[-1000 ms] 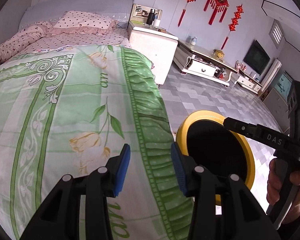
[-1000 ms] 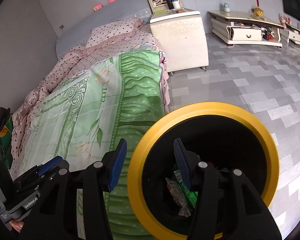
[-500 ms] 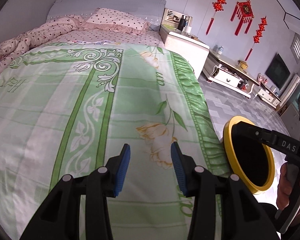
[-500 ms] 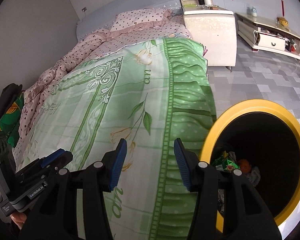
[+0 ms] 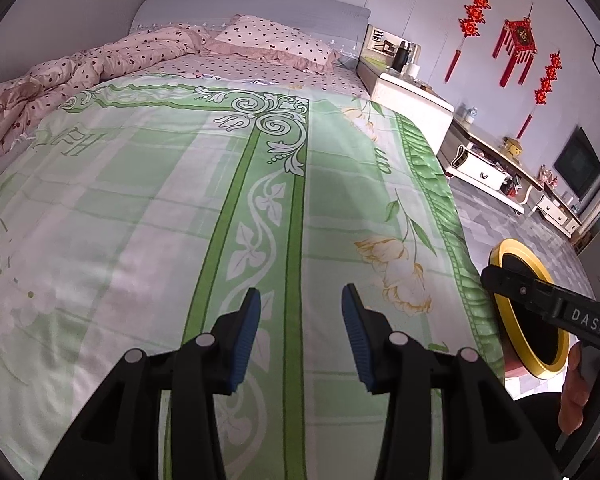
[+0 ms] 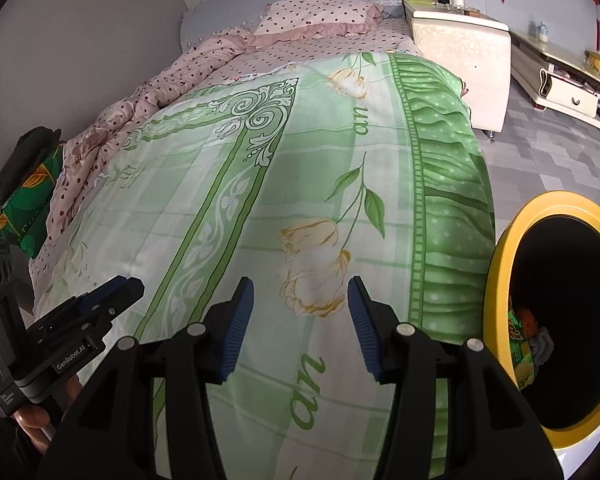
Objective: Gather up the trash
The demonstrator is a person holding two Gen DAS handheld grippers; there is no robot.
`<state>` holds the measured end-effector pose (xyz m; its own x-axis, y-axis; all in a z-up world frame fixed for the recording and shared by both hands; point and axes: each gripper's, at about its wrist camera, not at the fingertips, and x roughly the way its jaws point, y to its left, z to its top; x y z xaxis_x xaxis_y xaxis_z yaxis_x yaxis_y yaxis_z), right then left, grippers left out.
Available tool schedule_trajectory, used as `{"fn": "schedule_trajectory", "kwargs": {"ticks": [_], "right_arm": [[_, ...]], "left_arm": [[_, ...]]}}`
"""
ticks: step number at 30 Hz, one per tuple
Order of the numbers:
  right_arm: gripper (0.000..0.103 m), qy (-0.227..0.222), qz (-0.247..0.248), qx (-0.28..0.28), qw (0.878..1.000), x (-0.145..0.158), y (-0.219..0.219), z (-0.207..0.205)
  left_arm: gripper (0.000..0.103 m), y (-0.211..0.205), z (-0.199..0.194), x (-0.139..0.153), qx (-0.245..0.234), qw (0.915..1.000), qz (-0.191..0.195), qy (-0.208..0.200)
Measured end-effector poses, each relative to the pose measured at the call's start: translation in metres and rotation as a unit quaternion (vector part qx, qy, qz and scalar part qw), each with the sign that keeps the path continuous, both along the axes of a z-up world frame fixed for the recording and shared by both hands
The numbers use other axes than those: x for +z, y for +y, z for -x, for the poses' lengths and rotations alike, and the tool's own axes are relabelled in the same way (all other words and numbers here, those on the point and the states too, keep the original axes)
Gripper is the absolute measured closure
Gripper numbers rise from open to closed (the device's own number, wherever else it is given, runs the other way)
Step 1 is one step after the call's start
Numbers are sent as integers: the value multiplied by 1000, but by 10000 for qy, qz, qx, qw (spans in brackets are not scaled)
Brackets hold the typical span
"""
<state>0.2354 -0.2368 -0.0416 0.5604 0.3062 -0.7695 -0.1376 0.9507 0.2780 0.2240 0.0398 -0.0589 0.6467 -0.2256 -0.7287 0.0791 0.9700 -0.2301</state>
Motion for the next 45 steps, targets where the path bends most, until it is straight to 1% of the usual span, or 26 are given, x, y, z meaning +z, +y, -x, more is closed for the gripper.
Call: {"fn": "schedule_trajectory", "kwargs": {"ticks": [5,13,14,15,16,17,18,19,20,23,24,25,26,28,30,33,35,36,39,41,45], "right_arm": [[56,34,26,102,9999,-4,14,6],[56,80,74,148,9998,-14,23,14],[55,74,98,141,9998,-15,24,15],[53,55,127,137,9998,-16,25,17],[51,32,165,128,9998,-16,26,19],[50,5,213,110,9997,-16,26,21],[46,-22,235,85,9997,-16,26,23],[42,-59,243,46,9997,-16,26,25],[41,-100,273,10,9996,-16,25,26],[29,-272,398,-137,9987,-15,25,33],[22,-322,400,-188,9985,-14,24,35],[19,-368,381,-215,9984,-13,23,36],[18,-407,374,-238,9982,-12,22,38],[11,-527,394,-347,9972,-11,20,42],[8,-690,457,-508,9953,-7,17,46],[8,-1010,496,-739,9909,0,13,54],[8,-1205,618,-917,9865,5,10,57],[8,-1291,699,-1015,9839,7,9,60],[8,-1571,721,-1163,9781,11,5,66],[8,-1722,751,-1243,9743,14,3,70],[8,-2008,788,-1441,9658,19,-1,79]], "left_arm": [[63,15,6,-6,107,9999,1,35],[63,27,16,-13,201,9998,21,28],[63,27,18,-14,209,9998,10,12],[63,28,20,-15,220,9998,-8,-12],[60,29,22,-16,226,9997,-3,-45],[53,29,24,-17,229,9997,-14,-80],[51,29,27,-17,242,9996,-51,-149],[45,28,30,-17,256,9993,-99,-236],[38,28,32,-17,278,9991,-126,-301],[30,30,38,-15,326,9982,-150,-491],[28,31,40,-14,368,9976,-191,-558],[23,31,41,-14,405,9971,-215,-614],[21,33,43,-14,456,9962,-241,-703],[18,34,46,-12,497,9951,-259,-820],[15,35,50,-9,564,9932,-280,-983],[12,35,57,-2,631,9899,-312,-1228],[9,34,62,4,699,9871,-359,-1397],[9,33,65,8,727,9852,-368,-1506],[8,30,75,19,817,9787,-456,-1825],[8,28,80,25,813,9762,-469,-1957],[8,25,90,34,863,9718,-377,-2163]]}}
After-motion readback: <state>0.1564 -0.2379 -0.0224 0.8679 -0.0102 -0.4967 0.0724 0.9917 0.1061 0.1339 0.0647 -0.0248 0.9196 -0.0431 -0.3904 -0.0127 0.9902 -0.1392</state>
